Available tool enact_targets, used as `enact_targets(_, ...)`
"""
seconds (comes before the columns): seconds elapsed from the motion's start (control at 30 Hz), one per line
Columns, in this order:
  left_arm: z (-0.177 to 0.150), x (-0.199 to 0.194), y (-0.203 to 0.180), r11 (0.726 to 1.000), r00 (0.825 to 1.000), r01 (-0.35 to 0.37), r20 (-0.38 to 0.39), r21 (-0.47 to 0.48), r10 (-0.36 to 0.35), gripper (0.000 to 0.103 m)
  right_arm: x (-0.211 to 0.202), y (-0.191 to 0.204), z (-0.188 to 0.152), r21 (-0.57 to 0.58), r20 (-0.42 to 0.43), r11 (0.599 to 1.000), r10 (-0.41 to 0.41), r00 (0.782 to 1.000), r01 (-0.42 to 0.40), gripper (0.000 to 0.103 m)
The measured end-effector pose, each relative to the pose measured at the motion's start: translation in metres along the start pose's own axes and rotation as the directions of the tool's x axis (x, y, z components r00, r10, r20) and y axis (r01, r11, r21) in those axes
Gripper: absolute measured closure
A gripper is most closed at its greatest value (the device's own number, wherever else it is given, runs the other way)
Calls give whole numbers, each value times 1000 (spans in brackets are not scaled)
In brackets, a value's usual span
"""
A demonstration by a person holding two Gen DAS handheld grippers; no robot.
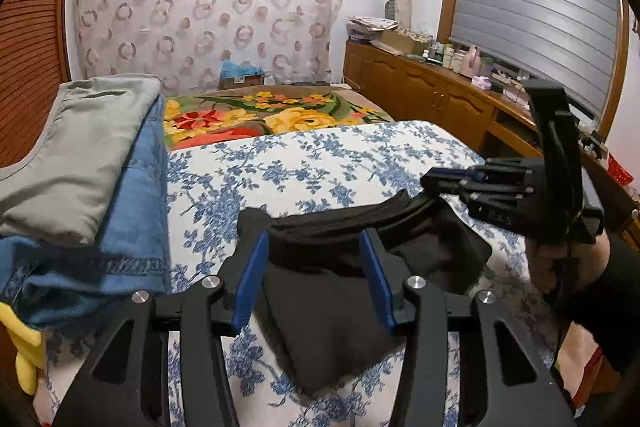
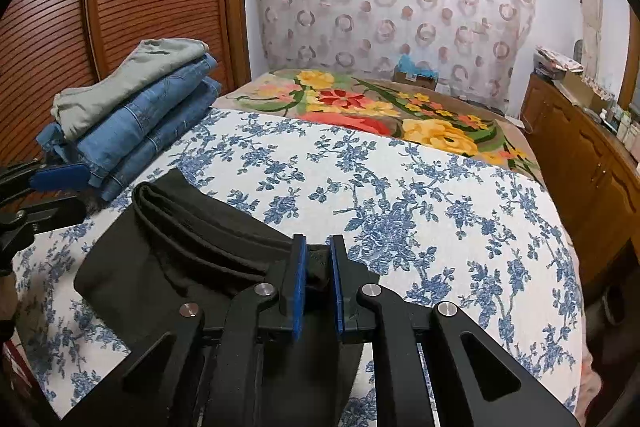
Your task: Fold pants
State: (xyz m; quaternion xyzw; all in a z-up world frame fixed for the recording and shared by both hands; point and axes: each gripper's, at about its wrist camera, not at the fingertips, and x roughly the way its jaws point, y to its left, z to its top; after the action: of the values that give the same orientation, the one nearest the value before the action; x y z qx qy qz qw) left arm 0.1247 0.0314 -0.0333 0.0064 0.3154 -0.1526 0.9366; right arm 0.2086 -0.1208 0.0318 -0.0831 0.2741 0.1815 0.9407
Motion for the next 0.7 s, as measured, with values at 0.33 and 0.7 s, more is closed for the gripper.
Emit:
enact_targets(0.33,-30,6,0,1000,997,-12,-79,-4,12,54,-19,-9,-6,-20,-19,1000,8,1000,-8,71)
enact_targets(0.7,-57,-7,-5,999,994,25,-108,-24,-27,55,-49,-12,-55,15,-111,995,104,988,-103,63)
